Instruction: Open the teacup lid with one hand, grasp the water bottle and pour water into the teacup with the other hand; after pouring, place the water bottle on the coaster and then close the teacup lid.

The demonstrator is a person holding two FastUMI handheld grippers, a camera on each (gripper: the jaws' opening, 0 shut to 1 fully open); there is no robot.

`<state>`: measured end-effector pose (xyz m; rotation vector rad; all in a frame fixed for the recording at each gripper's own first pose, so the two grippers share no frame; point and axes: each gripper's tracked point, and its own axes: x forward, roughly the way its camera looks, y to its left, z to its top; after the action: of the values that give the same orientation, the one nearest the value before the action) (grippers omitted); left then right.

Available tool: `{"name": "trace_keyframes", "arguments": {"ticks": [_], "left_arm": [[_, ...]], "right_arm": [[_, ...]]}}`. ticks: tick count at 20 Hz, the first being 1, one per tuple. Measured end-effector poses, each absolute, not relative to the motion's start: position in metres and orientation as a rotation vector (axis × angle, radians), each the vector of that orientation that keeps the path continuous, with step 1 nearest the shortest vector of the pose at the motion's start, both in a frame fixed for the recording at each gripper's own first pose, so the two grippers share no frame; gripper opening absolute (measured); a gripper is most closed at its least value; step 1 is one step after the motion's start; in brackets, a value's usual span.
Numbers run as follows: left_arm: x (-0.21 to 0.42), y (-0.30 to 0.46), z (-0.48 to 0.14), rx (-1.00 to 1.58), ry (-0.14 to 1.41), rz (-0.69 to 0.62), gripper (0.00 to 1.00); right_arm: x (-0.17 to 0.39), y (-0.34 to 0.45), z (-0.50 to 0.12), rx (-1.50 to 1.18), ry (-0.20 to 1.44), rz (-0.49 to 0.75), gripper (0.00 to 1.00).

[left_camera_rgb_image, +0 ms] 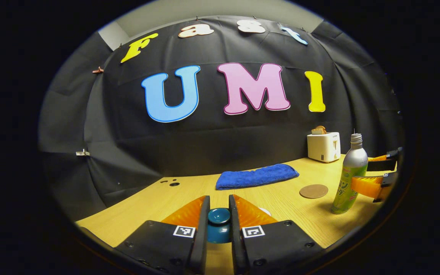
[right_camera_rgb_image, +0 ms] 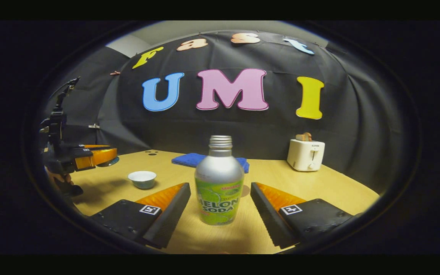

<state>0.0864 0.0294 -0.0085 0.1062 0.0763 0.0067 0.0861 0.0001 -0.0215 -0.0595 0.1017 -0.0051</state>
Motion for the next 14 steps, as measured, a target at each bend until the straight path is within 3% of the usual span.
{"name": "trace_keyframes", "arguments": {"ticks": [14], "left_arm": [[0.077,0.049,-0.024,0.065,0.111,0.009,0.31]], "right_arm": [[0.144,-0.002,-0.049,-0.077,0.185,-0.030,0.98]]}}
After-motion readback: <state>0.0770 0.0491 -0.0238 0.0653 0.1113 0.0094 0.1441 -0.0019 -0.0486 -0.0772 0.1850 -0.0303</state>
